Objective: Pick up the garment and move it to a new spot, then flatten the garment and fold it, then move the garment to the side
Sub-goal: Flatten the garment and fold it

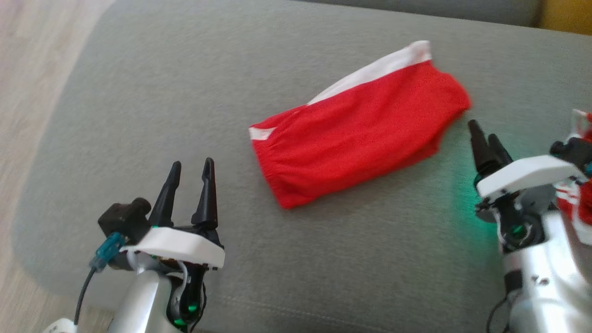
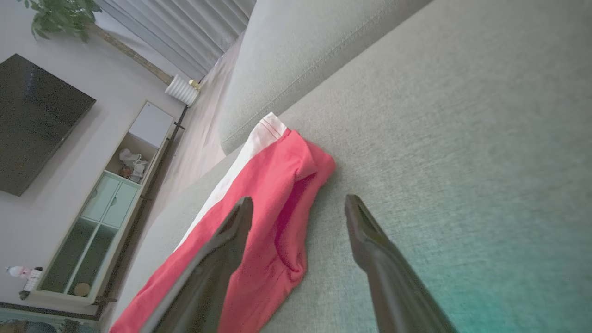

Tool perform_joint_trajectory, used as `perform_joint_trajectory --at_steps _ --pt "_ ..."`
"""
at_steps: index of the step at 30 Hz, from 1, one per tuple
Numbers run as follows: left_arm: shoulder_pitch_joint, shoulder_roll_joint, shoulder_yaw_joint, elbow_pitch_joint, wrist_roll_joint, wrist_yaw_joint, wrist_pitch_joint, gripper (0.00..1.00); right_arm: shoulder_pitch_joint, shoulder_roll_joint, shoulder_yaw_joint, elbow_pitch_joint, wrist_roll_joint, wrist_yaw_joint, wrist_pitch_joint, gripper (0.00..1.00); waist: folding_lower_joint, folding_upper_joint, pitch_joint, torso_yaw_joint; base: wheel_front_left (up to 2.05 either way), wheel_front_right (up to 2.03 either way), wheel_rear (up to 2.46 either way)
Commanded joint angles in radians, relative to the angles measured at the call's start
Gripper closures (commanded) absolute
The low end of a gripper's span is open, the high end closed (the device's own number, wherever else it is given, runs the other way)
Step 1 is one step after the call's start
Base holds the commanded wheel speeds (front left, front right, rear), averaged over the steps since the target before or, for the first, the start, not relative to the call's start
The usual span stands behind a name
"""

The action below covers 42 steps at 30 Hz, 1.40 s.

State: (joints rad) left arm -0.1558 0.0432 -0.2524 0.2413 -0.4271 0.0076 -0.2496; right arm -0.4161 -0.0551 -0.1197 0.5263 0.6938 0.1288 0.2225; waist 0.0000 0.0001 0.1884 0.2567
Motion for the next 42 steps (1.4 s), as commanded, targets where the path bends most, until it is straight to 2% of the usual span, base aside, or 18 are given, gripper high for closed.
perform_joint_trajectory --at_steps 1,4,7,14,22,23,24,31,39,42 --pt "-0.051 0.007 0.022 -0.031 -0.005 0.004 -0.012 0.00 -0.063 0.005 -0.005 -0.003 0.016 0.002 0.014 0.00 0.0000 -0.0001 0.028 0.052 0.00 0.00 0.00" --pt "-0.052 0.007 0.014 -0.032 -0.045 0.000 -0.012 0.00 -0.131 0.005 -0.082 0.105 0.069 0.002 0.055 0.00 0.0000 -0.0001 0.039 0.090 0.00 0.00 0.00" --pt "-0.057 0.007 0.000 -0.033 -0.055 -0.008 -0.012 0.00 -0.191 0.005 -0.135 0.184 0.068 0.002 0.077 0.00 0.0000 -0.0001 0.048 0.127 0.00 0.00 0.00" --pt "-0.050 0.007 -0.019 -0.041 -0.072 -0.003 -0.012 0.00 -0.272 -0.017 -0.256 0.350 -0.082 0.002 0.086 0.00 0.0000 -0.0001 0.052 0.186 0.00 0.00 0.00" --pt "-0.047 0.007 -0.016 -0.053 -0.073 0.007 -0.012 0.00 -0.365 -0.039 -0.329 0.492 -0.239 0.002 0.091 0.00 0.0000 -0.0001 0.064 0.186 0.00 0.00 0.00" --pt "-0.049 0.007 -0.013 -0.055 -0.073 0.008 -0.012 0.00 -0.381 -0.039 -0.332 0.502 -0.254 0.002 0.094 0.73 0.0000 -0.0001 0.067 0.181 0.00 0.00 0.00" --pt "-0.053 0.007 -0.010 -0.058 -0.073 0.009 -0.012 0.00 -0.395 -0.037 -0.329 0.505 -0.268 0.002 0.096 1.00 0.0000 -0.0001 0.071 0.175 0.00 0.00 0.00" --pt "-0.067 0.007 -0.001 -0.056 -0.072 0.008 -0.012 0.00 -0.421 -0.014 -0.309 0.452 -0.255 0.002 0.063 1.00 0.0000 -0.0001 0.067 0.103 0.00 0.00 0.00" --pt "-0.069 0.007 0.014 -0.042 -0.044 0.008 -0.012 0.00 -0.306 0.003 -0.273 0.294 -0.120 0.002 0.004 1.00 0.0000 -0.0001 0.029 -0.011 0.00 0.00 0.00" --pt "-0.068 0.007 0.026 -0.035 -0.039 0.012 -0.012 0.00 -0.242 0.004 -0.224 0.244 -0.020 0.002 -0.012 1.00 0.0000 -0.0001 0.014 -0.052 0.00 0.00 0.00"
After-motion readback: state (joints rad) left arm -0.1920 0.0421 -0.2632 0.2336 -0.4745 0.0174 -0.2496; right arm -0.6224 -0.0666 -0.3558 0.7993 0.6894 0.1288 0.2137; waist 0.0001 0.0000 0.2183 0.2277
